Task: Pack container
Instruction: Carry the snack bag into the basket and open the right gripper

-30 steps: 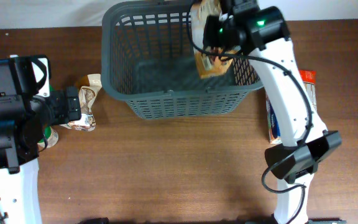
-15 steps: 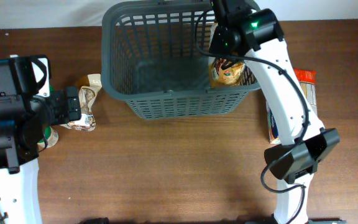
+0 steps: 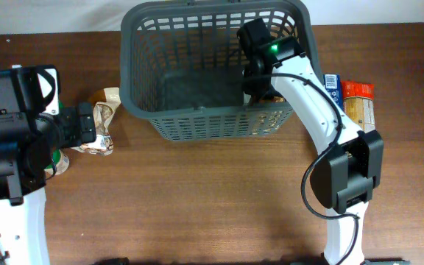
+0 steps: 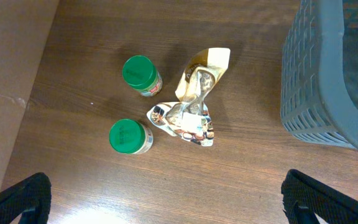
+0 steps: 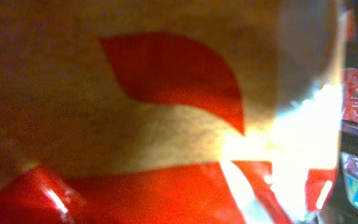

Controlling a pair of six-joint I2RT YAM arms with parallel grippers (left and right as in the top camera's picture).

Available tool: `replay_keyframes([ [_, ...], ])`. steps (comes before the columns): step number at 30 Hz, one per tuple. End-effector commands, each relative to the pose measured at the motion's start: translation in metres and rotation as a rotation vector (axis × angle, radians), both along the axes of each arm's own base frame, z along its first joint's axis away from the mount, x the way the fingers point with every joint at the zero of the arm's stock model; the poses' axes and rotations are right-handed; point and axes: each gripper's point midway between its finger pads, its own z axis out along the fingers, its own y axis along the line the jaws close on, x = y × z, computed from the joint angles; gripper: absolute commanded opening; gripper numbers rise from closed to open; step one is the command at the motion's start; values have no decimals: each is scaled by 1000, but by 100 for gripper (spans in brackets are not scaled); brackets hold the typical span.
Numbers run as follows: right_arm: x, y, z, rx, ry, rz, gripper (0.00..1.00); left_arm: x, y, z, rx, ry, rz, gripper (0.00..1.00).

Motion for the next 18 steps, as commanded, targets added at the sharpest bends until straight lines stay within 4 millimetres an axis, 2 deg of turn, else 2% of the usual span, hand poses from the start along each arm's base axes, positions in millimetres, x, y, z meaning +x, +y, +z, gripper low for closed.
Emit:
replay_keyframes([
  [1, 3, -4, 13, -12, -44, -5, 4, 1, 1, 3, 5, -9, 9, 99],
  [11, 4, -4, 13, -12, -47, -5, 4, 1, 1, 3, 5, -9, 9, 99],
  [15, 9, -12, 16, -57, -77, -22, 4, 1, 1, 3, 5, -9, 9, 99],
  [16, 10, -14, 17, -67, -85, -26, 17, 1, 1, 3, 5, -9, 9, 99],
  [18, 14, -15, 18, -77, -100, -23, 60, 1, 1, 3, 5, -9, 9, 99],
])
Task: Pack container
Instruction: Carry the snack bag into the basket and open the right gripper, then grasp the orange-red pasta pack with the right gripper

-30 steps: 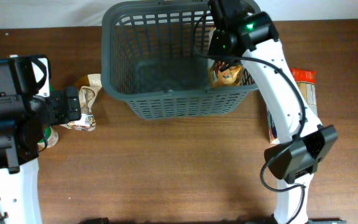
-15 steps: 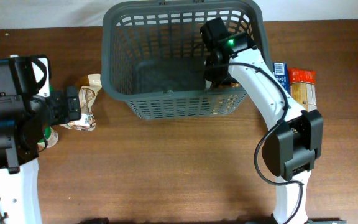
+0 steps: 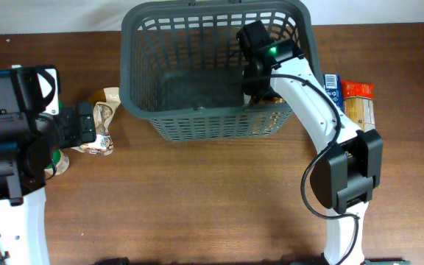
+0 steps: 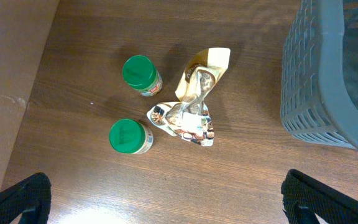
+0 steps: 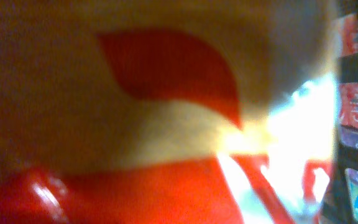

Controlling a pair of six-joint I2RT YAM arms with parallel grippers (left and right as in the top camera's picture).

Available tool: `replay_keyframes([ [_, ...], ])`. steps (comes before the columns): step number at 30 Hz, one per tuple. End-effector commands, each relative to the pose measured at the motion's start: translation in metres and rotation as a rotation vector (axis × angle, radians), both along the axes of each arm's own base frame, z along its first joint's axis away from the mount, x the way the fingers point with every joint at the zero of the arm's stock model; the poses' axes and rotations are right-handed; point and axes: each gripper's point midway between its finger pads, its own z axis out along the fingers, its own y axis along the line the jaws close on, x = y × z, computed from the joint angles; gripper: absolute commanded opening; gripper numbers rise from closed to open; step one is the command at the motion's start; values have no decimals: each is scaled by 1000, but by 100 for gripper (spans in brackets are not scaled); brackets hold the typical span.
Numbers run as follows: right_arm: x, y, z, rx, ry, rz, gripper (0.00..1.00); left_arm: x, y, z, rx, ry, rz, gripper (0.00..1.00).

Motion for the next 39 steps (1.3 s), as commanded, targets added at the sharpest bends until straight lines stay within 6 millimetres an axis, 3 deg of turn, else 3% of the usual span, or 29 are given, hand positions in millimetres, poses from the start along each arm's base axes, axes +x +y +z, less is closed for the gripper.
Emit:
replay_keyframes([
  [1, 11, -11, 22, -61, -89, -3, 68, 1, 1, 3, 6, -8, 8, 99],
  [3, 22, -8, 33, -72, -137, 67, 70, 1, 1, 3, 6, -8, 8, 99],
  [6, 36, -9, 72, -76, -235, 129, 73, 1, 1, 3, 5, -8, 9, 99],
  [11, 38, -39, 185, -68, -438, 115, 79, 1, 1, 3, 5, -8, 9, 99],
  [15, 22, -100, 254, -122, -546, 20, 82, 1, 1, 3, 5, -8, 9, 99],
  [16, 11, -142, 272, -173, -560, -75, 84, 1, 1, 3, 5, -8, 9, 99],
  [18, -3, -189, 279, -219, -542, -174, 85, 1, 1, 3, 5, -8, 9, 99],
  [19, -12, -227, 273, -240, -502, -251, 85, 1, 1, 3, 5, -8, 9, 99],
  [22, -24, -285, 242, -211, -396, -355, 85, 1, 1, 3, 5, -8, 9, 99],
  [26, -25, -326, 172, -45, -239, -409, 85, 1, 1, 3, 5, -8, 9, 99],
  [29, -28, -330, 103, 130, -94, -410, 85, 1, 1, 3, 5, -8, 9, 99],
  [32, -36, -314, 34, 258, 47, -337, 85, 1, 1, 3, 5, -8, 9, 99],
  [33, -39, -312, 20, 267, 73, -336, 84, 1, 1, 3, 5, -8, 9, 99],
  [34, -45, -306, -10, 279, 122, -336, 84, 1, 1, 3, 5, -8, 9, 99],
  [39, -63, -293, -72, 283, 197, -281, 84, 1, 1, 3, 5, -8, 9, 99],
])
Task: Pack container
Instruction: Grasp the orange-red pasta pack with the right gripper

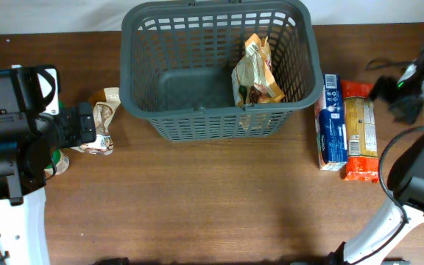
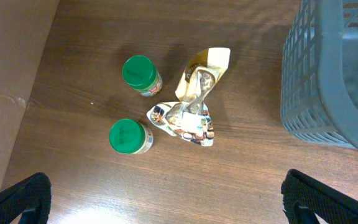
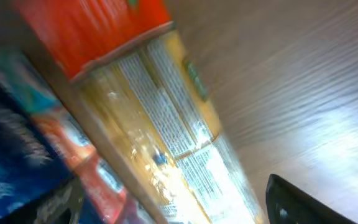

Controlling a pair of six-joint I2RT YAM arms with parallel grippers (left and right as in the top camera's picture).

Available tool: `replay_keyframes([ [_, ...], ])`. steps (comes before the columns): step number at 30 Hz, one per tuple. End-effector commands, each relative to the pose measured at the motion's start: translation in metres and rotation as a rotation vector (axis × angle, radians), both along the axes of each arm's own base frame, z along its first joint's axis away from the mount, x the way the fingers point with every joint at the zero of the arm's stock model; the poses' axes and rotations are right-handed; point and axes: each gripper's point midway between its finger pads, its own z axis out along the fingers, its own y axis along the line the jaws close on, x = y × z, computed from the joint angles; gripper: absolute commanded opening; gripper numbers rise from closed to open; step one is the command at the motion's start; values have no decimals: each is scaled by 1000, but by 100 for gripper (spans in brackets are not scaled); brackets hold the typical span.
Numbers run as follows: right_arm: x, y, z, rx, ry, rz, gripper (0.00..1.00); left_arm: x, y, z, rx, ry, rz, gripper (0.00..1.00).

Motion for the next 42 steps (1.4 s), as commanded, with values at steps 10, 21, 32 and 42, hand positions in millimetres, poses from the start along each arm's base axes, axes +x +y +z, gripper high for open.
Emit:
replay_keyframes([
  [10, -28, 23, -76, 12, 31, 161, 76, 1, 1, 3, 5, -9, 9, 99],
  [21, -39, 28, -94, 26, 51, 130, 4, 1, 1, 3, 5, -9, 9, 99],
  [32, -4, 12, 4, -68, -143, 96, 4, 1, 1, 3, 6, -9, 8, 99],
  [42, 16, 52, 243, -270, -606, 210, 4, 1, 1, 3, 5, -9, 9, 99],
])
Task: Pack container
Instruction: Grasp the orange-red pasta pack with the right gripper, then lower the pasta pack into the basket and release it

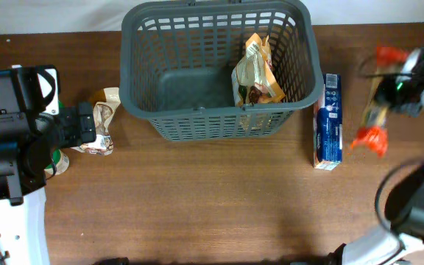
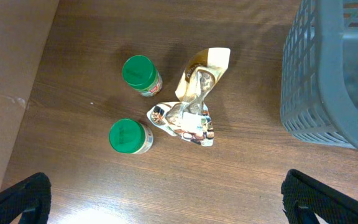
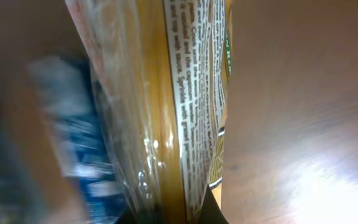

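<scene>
The grey basket (image 1: 216, 70) stands at the back middle of the table, with an orange snack bag (image 1: 256, 70) leaning inside against its right wall. Right of the basket, my right gripper (image 1: 397, 87) is shut on a long clear pasta packet with red ends (image 1: 375, 99), held blurred above the table. In the right wrist view that pasta packet (image 3: 179, 106) fills the frame between the jaws of the right gripper (image 3: 166, 214). A blue box (image 1: 328, 120) lies beside the basket. My left gripper (image 2: 166, 202) hangs open over a crumpled foil bag (image 2: 194, 102).
Two green-lidded jars (image 2: 142, 74) (image 2: 128, 135) stand left of the foil bag. The basket's wall (image 2: 319, 81) rises at the right edge of the left wrist view. The left arm's body (image 1: 13, 140) covers the table's left edge.
The right gripper was open over the pasta packet lying beside the blue box. Now it is shut on the packet, which is off the table. The left arm has not moved.
At the two oldest moments my right gripper was low inside the basket with the snack bag filling its view. Then the bag stood in the basket and the gripper was open over the packets at the right. Now it holds the pasta packet up.
</scene>
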Controlling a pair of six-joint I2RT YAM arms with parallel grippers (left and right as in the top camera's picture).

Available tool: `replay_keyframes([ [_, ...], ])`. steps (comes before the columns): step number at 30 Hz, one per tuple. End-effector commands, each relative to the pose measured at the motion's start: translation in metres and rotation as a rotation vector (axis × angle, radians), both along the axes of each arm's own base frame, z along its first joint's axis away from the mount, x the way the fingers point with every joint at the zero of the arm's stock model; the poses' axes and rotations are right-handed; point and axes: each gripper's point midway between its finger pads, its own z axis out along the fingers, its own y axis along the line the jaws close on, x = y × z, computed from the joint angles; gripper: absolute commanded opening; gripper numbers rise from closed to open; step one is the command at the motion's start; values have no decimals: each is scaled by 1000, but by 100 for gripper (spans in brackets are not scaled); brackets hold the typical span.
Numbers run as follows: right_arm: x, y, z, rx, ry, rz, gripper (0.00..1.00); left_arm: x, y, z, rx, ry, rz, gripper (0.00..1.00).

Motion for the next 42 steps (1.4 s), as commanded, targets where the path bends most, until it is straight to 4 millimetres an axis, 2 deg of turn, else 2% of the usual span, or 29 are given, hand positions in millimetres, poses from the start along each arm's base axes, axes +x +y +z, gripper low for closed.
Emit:
replay_keyframes([
  [1, 4, 45, 162, -131, -379, 128, 4, 1, 1, 3, 5, -9, 9, 99],
  [2, 3, 60, 182, -154, -428, 191, 4, 1, 1, 3, 5, -9, 9, 99],
  [4, -2, 105, 222, -217, -536, 399, 4, 1, 1, 3, 5, -9, 9, 99],
  [6, -7, 147, 247, -292, -614, 610, 4, 1, 1, 3, 5, -9, 9, 99],
  [7, -10, 163, 253, -332, -635, 692, 4, 1, 1, 3, 5, -9, 9, 99],
  [8, -13, 186, 258, -372, -659, 799, 4, 1, 1, 3, 5, -9, 9, 99],
  [10, -18, 225, 258, -428, -684, 974, 4, 1, 1, 3, 5, -9, 9, 99],
  [13, -22, 277, 246, -526, -700, 1245, 4, 1, 1, 3, 5, -9, 9, 99],
  [16, -19, 320, 229, -673, -724, 1521, 4, 1, 1, 3, 5, -9, 9, 99],
  [17, -15, 330, 226, -702, -738, 1563, 4, 1, 1, 3, 5, -9, 9, 99],
  [24, 28, 365, 207, -692, -822, 1595, 4, 1, 1, 3, 5, -9, 9, 99],
  [27, 39, 386, 194, -621, -880, 1648, 4, 1, 1, 3, 5, -9, 9, 99],
  [30, 51, 395, 179, -593, -892, 1667, 4, 1, 1, 3, 5, -9, 9, 99],
  [33, 57, 404, 166, -558, -896, 1690, 4, 1, 1, 3, 5, -9, 9, 99],
  [39, 58, 419, 153, -475, -933, 1741, 4, 1, 1, 3, 5, -9, 9, 99],
  [42, 71, 424, 132, -462, -913, 1748, 4, 1, 1, 3, 5, -9, 9, 99],
])
